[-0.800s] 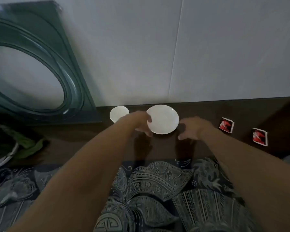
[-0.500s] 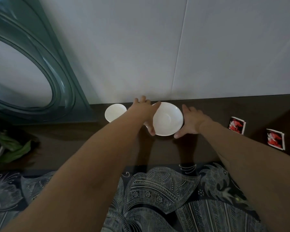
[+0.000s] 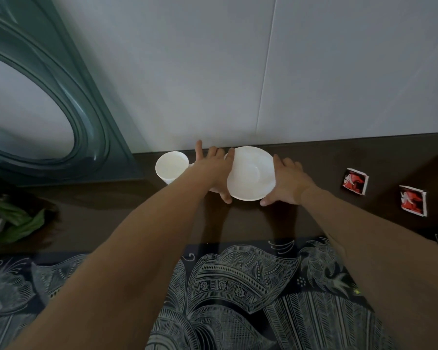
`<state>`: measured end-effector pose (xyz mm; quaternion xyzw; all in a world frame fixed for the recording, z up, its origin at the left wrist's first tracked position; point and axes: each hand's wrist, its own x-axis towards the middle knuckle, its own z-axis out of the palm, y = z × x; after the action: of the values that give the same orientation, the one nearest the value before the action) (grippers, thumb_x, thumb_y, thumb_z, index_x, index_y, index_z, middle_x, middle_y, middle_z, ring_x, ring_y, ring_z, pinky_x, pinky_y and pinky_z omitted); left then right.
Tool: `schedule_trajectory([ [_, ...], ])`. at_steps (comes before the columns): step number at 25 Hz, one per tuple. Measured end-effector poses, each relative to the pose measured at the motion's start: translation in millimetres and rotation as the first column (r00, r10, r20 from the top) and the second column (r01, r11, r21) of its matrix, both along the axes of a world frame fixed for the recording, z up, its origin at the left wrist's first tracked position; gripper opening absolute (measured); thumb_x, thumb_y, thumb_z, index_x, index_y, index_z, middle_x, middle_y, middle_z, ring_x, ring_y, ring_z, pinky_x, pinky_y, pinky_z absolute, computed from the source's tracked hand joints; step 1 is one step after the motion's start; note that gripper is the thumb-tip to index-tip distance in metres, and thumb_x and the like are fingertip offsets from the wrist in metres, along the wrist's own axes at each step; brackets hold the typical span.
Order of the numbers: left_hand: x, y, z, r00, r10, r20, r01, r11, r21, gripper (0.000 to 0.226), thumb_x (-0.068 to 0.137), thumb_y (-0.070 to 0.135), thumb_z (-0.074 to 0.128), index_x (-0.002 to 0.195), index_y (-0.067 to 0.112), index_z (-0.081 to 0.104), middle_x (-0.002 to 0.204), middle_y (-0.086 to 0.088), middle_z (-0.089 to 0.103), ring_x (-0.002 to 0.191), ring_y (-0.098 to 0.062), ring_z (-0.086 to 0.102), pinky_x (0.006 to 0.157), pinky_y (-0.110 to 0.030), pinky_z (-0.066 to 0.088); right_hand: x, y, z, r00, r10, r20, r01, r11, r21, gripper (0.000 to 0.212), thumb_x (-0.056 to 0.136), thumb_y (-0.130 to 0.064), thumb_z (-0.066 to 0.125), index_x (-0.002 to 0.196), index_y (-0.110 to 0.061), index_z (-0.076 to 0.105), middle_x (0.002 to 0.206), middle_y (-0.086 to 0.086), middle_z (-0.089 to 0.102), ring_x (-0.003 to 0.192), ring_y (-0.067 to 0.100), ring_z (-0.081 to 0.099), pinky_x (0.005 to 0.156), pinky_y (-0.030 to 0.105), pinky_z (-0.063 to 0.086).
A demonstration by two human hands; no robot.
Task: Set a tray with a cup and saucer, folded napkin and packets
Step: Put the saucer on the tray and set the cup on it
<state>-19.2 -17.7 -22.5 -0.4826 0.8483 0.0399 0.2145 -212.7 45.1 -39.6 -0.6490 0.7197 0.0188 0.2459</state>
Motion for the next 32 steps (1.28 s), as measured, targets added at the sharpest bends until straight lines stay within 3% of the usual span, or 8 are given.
schedule_trajectory([
  [4, -2.3, 27.1, 29.7, 0.998, -0.006, -0.057, 0.004, 0.999, -0.039, 0.140, 0.047, 0.066, 0.082, 0.151, 0.013, 0.004, 0.149, -0.013, 0.030, 0.141, -0.034, 0.018, 0.105, -0.069, -0.015, -4.7, 26.3, 34.1, 1.000, -0.003, 0.001, 0.003, 0.999, -0.035, 0.132, 0.055, -0.045, 0.089, 0.152, -0.013, 0.005, 0.144, 0.013, 0.032, 0.134, 0.035, 0.027, 0.104, 0.050, 0.038],
  [14, 57.1, 198.3, 91.5, 0.964, 0.158, -0.214, -0.152, 0.987, 0.042, 0.143, 0.050, 0.064, 0.082, 0.150, 0.020, -0.010, 0.155, -0.014, 0.017, 0.145, -0.035, 0.004, 0.106, -0.067, -0.016, 39.1, 180.0, 115.1, 0.994, 0.105, -0.025, -0.106, 0.993, -0.054, 0.134, 0.055, -0.050, 0.087, 0.152, -0.014, 0.002, 0.145, 0.011, 0.030, 0.133, 0.034, 0.027, 0.103, 0.050, 0.039],
  [24, 175.6, 362.9, 58.1, 0.933, 0.227, -0.278, -0.188, 0.969, 0.159, 0.138, 0.051, 0.062, 0.081, 0.148, 0.029, -0.012, 0.154, -0.008, 0.013, 0.144, -0.035, 0.005, 0.108, -0.066, -0.012, 148.5, 339.8, 78.7, 0.993, 0.099, 0.065, -0.100, 0.995, 0.016, 0.132, 0.054, -0.050, 0.087, 0.152, -0.023, 0.001, 0.151, 0.008, 0.024, 0.139, 0.032, 0.022, 0.110, 0.048, 0.032],
  [32, 253.5, 436.6, 24.5, 0.938, 0.202, -0.280, -0.146, 0.967, 0.208, 0.139, 0.051, 0.061, 0.081, 0.150, 0.023, -0.010, 0.150, -0.009, 0.020, 0.142, -0.031, 0.015, 0.111, -0.064, -0.008, 229.2, 415.3, 43.6, 0.996, 0.090, -0.010, -0.089, 0.992, 0.092, 0.133, 0.057, -0.052, 0.085, 0.153, -0.017, 0.001, 0.146, 0.010, 0.029, 0.132, 0.031, 0.031, 0.103, 0.046, 0.038],
])
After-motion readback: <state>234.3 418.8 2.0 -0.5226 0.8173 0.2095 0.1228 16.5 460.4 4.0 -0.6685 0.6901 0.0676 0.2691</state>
